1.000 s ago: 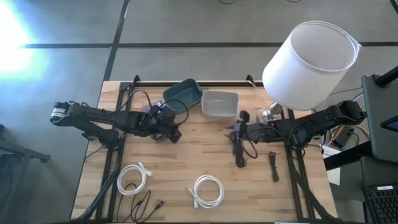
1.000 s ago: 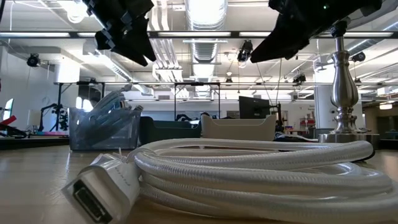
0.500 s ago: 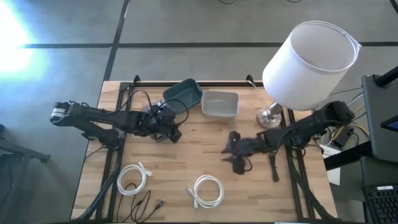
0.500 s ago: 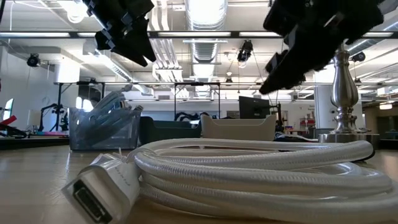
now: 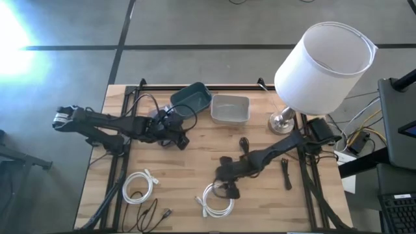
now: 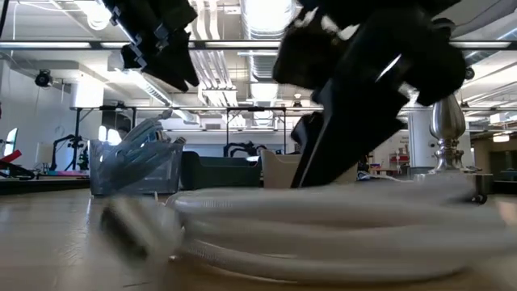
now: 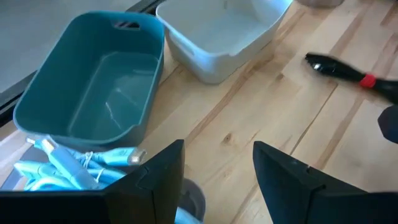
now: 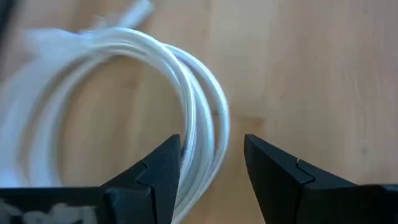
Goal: Pick & Place USB Port
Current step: Put the right white HDMI cable into the white bin, then put the white HDMI cable into the white bin
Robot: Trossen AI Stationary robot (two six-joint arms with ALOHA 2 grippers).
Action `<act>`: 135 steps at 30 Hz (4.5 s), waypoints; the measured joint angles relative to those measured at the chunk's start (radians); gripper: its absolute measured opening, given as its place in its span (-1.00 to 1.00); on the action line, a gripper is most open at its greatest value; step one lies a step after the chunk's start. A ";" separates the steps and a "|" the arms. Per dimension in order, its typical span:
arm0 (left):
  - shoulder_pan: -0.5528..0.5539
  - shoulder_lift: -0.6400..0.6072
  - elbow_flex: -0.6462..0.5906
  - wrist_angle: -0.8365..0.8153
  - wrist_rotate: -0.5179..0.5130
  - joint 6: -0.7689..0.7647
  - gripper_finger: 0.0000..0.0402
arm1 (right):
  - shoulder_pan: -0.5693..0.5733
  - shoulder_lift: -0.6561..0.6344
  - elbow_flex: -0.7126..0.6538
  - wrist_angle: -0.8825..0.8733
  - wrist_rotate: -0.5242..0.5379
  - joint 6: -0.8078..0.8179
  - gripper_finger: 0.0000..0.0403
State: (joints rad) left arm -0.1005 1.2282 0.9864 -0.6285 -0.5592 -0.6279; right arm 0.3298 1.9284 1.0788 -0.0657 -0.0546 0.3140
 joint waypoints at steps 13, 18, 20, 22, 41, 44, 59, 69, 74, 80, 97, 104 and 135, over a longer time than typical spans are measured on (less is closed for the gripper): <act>0.000 0.000 -0.116 0.017 0.012 -0.037 -0.03 | 0.007 0.144 0.234 -0.312 0.113 -0.065 -0.28; -0.001 0.000 -0.126 0.042 0.036 -0.061 -0.03 | -0.006 0.114 0.247 -0.385 0.184 -0.117 -0.58; -0.001 0.000 -0.126 0.064 0.050 -0.055 -0.03 | -0.014 0.107 0.259 -0.404 0.197 -0.140 -0.74; -0.002 0.000 -0.126 0.094 0.058 -0.047 -0.03 | -0.021 0.095 0.273 -0.426 0.205 -0.160 -0.86; -0.002 0.000 -0.125 0.158 0.065 -0.026 -0.03 | -0.189 -0.259 0.270 -0.646 1.076 -0.407 -0.83; -0.002 0.000 -0.125 0.162 0.064 -0.027 -0.03 | -0.262 -0.303 0.249 -0.639 1.149 -0.412 -0.83; -0.002 0.000 -0.125 0.168 0.064 -0.027 -0.03 | -0.623 -0.269 -0.047 -0.167 1.072 -0.375 -0.83; 0.000 0.000 -0.125 0.175 0.061 -0.027 -0.04 | -0.615 -0.238 -0.120 -0.070 1.098 -0.262 -0.83; 0.000 0.000 -0.125 0.176 0.061 -0.027 -0.04 | -0.614 -0.218 -0.134 -0.048 1.094 -0.209 -0.83; 0.000 0.000 -0.125 0.181 0.061 -0.027 -0.04 | -0.613 -0.192 -0.140 -0.049 1.074 -0.176 -0.73; 0.000 0.000 -0.125 0.192 0.071 -0.026 -0.04 | -0.537 -0.233 -0.140 -0.060 1.075 -0.160 -0.33; -0.002 0.000 -0.125 0.210 0.186 0.044 -0.04 | -0.475 -0.305 -0.139 -0.094 1.073 -0.160 -0.32; -0.396 0.006 -0.136 -0.364 0.631 0.167 -0.04 | -0.220 -0.402 -0.140 -0.102 0.918 -0.099 -0.40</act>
State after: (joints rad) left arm -0.4964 1.2339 0.8508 -0.9924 0.0720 -0.4611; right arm 0.1093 1.5269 0.9390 -0.1681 0.8634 0.2154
